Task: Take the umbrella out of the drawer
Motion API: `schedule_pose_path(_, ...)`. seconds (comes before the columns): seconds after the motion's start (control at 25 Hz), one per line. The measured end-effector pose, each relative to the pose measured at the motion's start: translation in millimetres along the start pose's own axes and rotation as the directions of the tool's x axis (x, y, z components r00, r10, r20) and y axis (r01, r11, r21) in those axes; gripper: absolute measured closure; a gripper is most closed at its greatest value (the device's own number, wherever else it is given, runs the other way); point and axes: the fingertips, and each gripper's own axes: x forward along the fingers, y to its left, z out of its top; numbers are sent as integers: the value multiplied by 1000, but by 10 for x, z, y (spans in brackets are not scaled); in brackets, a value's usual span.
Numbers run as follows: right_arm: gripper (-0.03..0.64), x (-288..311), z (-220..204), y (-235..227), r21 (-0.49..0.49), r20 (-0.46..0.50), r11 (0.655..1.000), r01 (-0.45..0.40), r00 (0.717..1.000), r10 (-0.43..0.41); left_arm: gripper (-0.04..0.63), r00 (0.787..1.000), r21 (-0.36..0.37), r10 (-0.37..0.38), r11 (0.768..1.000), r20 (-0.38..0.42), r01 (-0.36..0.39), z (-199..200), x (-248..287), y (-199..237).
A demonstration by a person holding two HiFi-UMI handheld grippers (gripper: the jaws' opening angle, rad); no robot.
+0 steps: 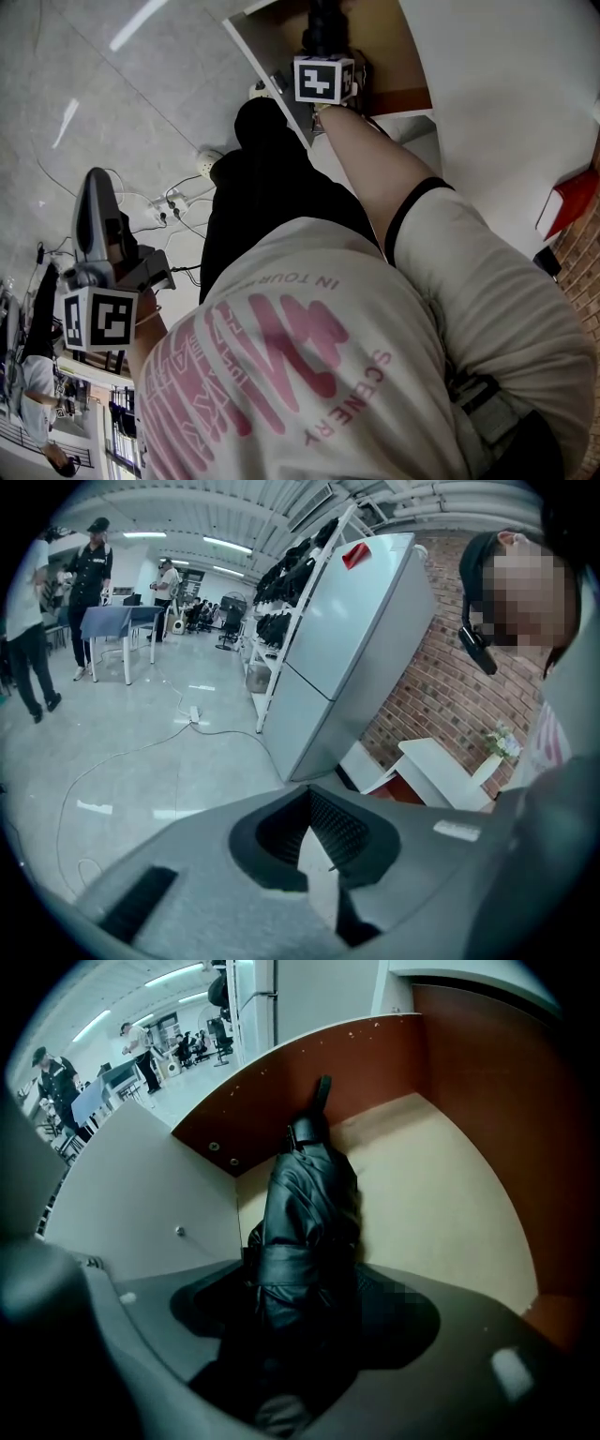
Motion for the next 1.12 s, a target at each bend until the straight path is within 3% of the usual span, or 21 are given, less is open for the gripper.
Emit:
schedule_pose_path(0.24,270,11,1,-41,-30,22,998,54,998,-53,591,1000,4,-14,1000,-5,15,-8,55,-24)
schedule_pose_path(0.76,324,-24,29,-24,-67,11,998,9,1000,-9,591,997,-4,-81,997,-14,80,-164,84,-188)
schedule_pose_path(1.12,339,-97,-59,6,-52,-58,998,-33,998,30,591,995,-2,-95,995,25,95,-145,-83,-187)
